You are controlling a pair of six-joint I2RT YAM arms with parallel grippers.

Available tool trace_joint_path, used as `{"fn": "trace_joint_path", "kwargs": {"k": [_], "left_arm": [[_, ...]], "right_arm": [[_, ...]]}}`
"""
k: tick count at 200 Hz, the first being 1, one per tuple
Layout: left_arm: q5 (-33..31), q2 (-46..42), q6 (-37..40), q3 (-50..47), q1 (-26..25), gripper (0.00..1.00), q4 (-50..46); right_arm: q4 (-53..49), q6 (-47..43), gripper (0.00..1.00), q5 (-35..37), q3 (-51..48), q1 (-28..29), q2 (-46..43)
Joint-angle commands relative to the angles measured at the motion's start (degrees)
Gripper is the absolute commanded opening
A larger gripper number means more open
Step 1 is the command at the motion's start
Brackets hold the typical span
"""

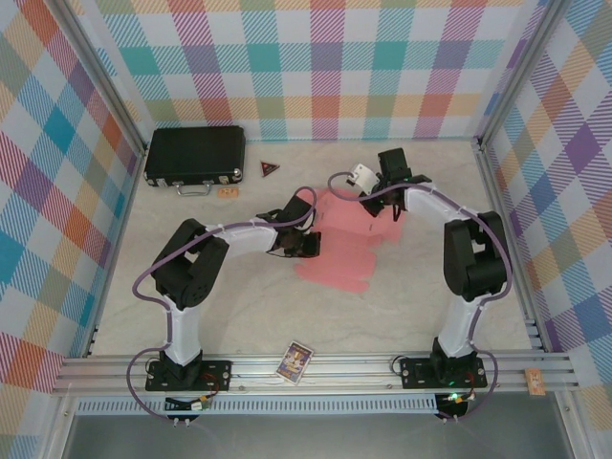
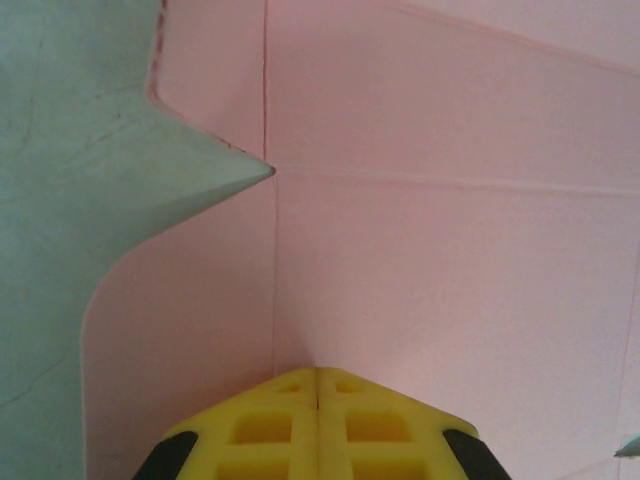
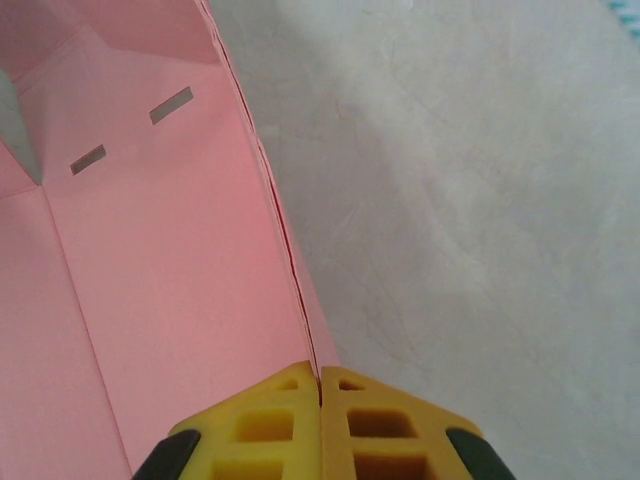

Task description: Fold the paper box

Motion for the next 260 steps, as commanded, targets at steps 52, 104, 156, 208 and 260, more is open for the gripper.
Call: {"fn": "trace_joint_path", "kwargs": {"k": [52, 104, 156, 208, 260], "left_arm": [[-3.4, 1.9, -5.5, -2.9, 0.1, 0.04, 14.2], [-5.0, 2.2, -5.7, -4.6, 0.1, 0.04, 20.5], [-3.4, 4.0, -6.1, -4.6, 0.1, 0.03, 22.9], [-4.7, -6.7, -4.4, -10.4, 0.1, 0.12, 22.1], [-6.4, -11.6, -3.1, -17.6, 0.3, 0.24, 22.9]], "right_arm": [[16.7, -2.8, 0.0, 9.5, -11.0, 5.8, -6.4], [23.3, -3.3, 0.0, 14.3, -16.0, 8.0, -8.6], [29.0, -5.7, 0.0, 19.6, -17.3, 8.9, -8.6], [33.3, -8.5, 0.0, 24.7, -15.7, 8.9, -7.6], [36.0, -10.5, 0.0, 24.7, -16.8, 9.3, -8.2]]}}
